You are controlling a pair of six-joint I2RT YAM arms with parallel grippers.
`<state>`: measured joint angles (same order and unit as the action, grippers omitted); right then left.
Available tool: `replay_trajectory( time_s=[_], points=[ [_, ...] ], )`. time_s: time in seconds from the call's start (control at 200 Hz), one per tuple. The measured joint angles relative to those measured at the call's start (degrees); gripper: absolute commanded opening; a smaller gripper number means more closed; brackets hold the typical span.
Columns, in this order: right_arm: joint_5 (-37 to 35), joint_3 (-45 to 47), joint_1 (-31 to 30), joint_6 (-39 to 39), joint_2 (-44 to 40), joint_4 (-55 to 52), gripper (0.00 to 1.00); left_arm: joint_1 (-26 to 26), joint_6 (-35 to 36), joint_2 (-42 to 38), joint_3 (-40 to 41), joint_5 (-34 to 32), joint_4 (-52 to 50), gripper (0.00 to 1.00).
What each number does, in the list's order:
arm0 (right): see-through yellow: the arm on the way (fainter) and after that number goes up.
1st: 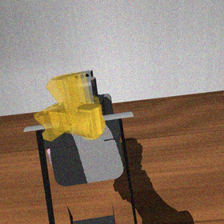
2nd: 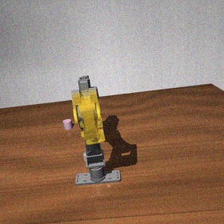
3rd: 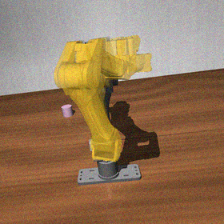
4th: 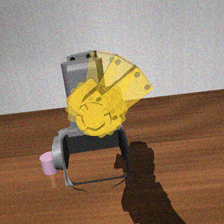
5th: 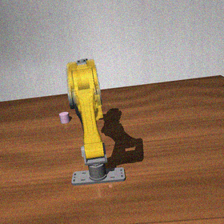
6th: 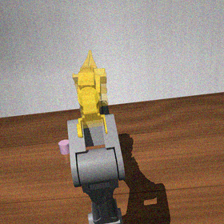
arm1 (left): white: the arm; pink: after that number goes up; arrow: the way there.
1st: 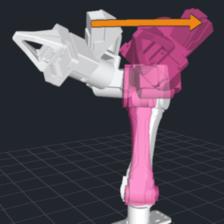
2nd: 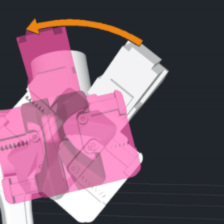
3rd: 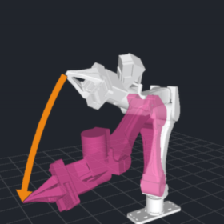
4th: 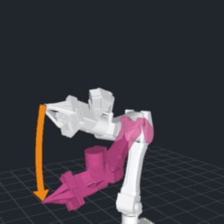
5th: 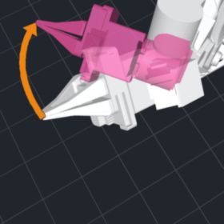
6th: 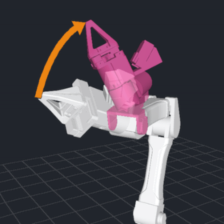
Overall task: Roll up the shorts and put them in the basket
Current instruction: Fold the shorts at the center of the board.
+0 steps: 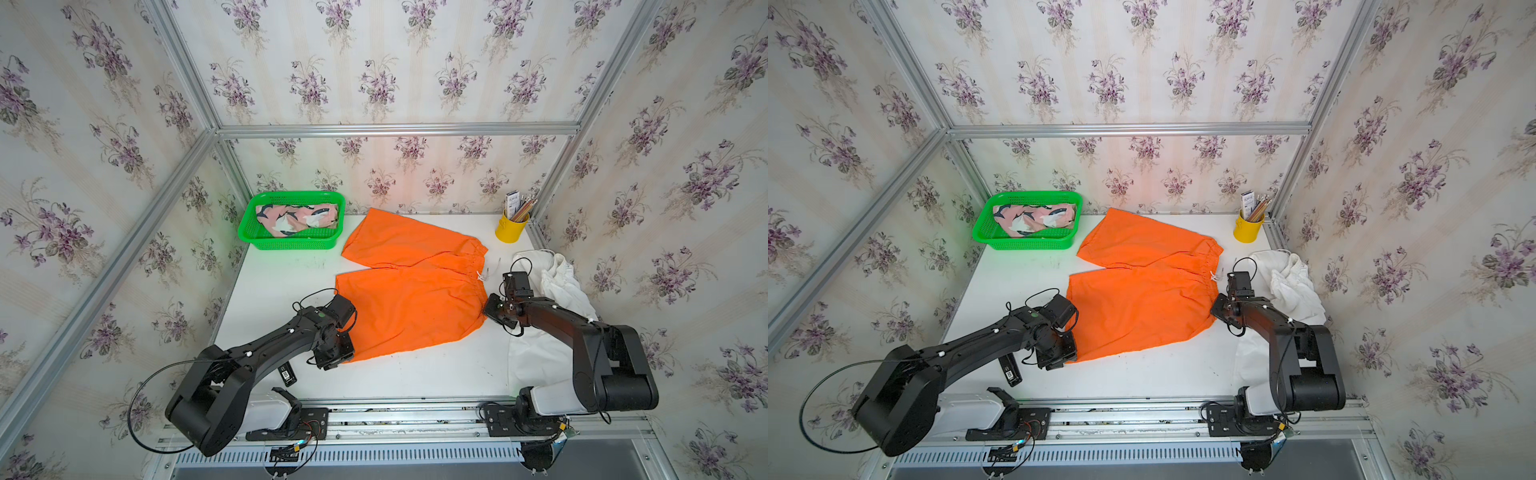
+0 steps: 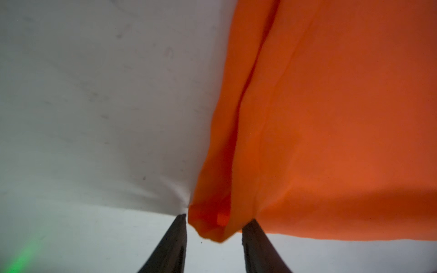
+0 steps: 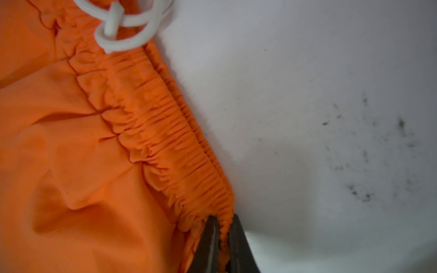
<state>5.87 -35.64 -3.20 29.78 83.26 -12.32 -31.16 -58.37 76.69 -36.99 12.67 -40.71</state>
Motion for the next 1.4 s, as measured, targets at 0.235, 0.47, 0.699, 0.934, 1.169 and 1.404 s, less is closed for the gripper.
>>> replay_trajectory(
  time_s=[0.235, 0.47, 0.699, 0.934, 1.169, 1.404],
  points=[
    [0.22, 0.59, 0.0, -0.02, -0.5, 0.22, 0.0, 0.0, 0.9, 2.19, 0.26, 0.66, 0.85, 0.14],
    [2.6, 0.66, 0.0, 0.02, -5.42, -5.16, 0.0, -0.11, 2.71, -6.1, -3.82, -2.23, -3.48, 0.0],
    [4.5, -0.55, -0.04, 1.01, -20.76, -13.42, 0.0, 0.39, 4.72, -20.9, -13.53, -7.58, -15.19, 0.0],
    [10.38, -1.79, -0.28, 6.01, -38.01, -25.35, 0.0, 0.5, 5.6, -28.74, -26.18, -12.98, -29.38, 0.0],
    [16.22, -7.65, -0.37, 9.42, -39.71, -29.14, 0.0, 1.05, 11.63, -22.4, -41.55, -21.7, -34.95, 0.02],
    [15.76, -4.72, -0.37, 12.48, -28.76, -19.3, 0.0, 7.02, 22.58, 0.57, -56.0, -22.53, -26.05, 0.01]
  ],
)
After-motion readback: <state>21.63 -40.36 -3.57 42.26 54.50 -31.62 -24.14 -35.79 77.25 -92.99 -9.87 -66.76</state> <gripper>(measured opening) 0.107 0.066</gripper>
